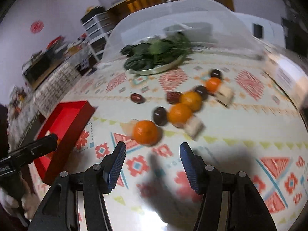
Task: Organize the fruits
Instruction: 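Grasp another round rice cake with the left tool while the right tool grasps another orange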
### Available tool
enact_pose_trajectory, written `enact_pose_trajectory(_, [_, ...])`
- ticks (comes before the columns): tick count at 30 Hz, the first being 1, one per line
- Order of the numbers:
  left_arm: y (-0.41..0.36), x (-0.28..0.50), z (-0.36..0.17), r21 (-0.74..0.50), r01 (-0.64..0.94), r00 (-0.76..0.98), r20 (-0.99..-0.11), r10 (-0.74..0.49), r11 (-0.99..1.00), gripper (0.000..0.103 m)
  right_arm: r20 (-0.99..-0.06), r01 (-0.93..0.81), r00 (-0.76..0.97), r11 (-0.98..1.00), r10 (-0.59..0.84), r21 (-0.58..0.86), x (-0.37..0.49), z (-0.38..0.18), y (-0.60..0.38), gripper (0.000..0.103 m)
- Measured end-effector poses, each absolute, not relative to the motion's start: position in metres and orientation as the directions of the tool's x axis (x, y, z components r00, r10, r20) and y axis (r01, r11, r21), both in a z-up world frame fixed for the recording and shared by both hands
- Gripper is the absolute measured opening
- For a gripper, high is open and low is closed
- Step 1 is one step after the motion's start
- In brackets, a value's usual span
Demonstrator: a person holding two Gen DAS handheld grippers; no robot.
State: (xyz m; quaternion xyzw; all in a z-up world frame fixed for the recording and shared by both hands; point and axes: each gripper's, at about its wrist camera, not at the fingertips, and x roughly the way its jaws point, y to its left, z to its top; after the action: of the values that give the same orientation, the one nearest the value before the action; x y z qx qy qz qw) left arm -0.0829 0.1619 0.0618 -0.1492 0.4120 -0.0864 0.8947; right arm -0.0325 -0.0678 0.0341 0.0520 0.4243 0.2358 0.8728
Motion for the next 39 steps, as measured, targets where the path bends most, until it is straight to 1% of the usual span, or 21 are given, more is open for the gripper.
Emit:
enact_pose_trajectory(3, [0.167,-0.078,0.061,-0.339,0.015,0.647,-0.714,-0.267,0.941,0.073,-0.727,-0.396,0.527,0.884,0.44,0.249,-0.021,0.029,-0.049,0.062])
enact_pose_trajectory(6, [0.17,-0.072,0.058,-0.351,0.001,0.644,-0.716,-0.269,0.936,0.073,-0.734,-0.387,0.514,0.884,0.444,0.263,-0.009,0.021,-0.043,0.062])
enact_pose_trajectory(7, [0.17,-0.07,0.057,-0.354,0.0,0.641,-0.718,-0.272,0.935,0.073,-0.736,-0.383,0.506,0.881,0.45,0.276,-0.006,0.018,-0.043,0.061])
enact_pose_trajectory(9, [0.169,-0.067,0.054,-0.355,-0.004,0.636,-0.722,-0.272,0.935,0.073,-0.74,-0.374,0.485,0.875,0.466,0.306,-0.002,0.011,-0.045,0.049])
enact_pose_trajectory(10, [0.167,-0.065,0.052,-0.356,-0.004,0.632,-0.725,-0.274,0.934,0.073,-0.742,-0.37,0.472,0.871,0.477,0.324,0.0,0.009,-0.046,0.039])
enact_pose_trajectory(17, [0.141,-0.051,0.043,-0.332,0.046,0.599,-0.746,-0.292,0.942,0.073,-0.7,-0.32,0.496,0.858,0.514,0.402,-0.006,0.014,-0.073,0.039])
enact_pose_trajectory(21, [0.112,-0.035,0.033,-0.292,0.097,0.569,-0.768,-0.294,0.952,0.073,-0.677,-0.306,0.537,0.864,0.503,0.4,-0.021,0.024,-0.092,0.039])
enact_pose_trajectory(24, [0.089,-0.022,0.025,-0.244,0.142,0.56,-0.779,-0.281,0.959,0.073,-0.667,-0.294,0.547,0.863,0.505,0.412,-0.027,0.028,-0.106,0.039])
enact_pose_trajectory(28, [0.061,-0.002,0.014,-0.15,0.186,0.558,-0.798,-0.23,0.971,0.073,-0.669,-0.279,0.547,0.863,0.504,0.422,-0.029,0.027,-0.119,0.039])
enact_pose_trajectory(31, [0.053,0.006,0.006,-0.122,0.189,0.547,-0.811,-0.207,0.974,0.072,-0.669,-0.278,0.541,0.86,0.509,0.429,-0.03,0.027,-0.124,0.039])
enact_pose_trajectory(33, [0.051,0.004,0.006,-0.088,0.187,0.563,-0.807,-0.18,0.978,0.061,-0.667,-0.281,0.543,0.859,0.51,0.429,-0.032,0.028,-0.126,0.039])
enact_pose_trajectory(35, [0.05,0.003,0.007,-0.059,0.187,0.574,-0.804,-0.158,0.981,0.03,-0.663,-0.284,0.545,0.857,0.514,0.43,-0.033,0.029,-0.127,0.039])
enact_pose_trajectory(39, [0.055,0.0,0.008,-0.067,0.173,0.581,-0.798,-0.157,0.983,0.03,-0.66,-0.289,0.545,0.855,0.517,0.432,-0.035,0.03,-0.125,0.039])
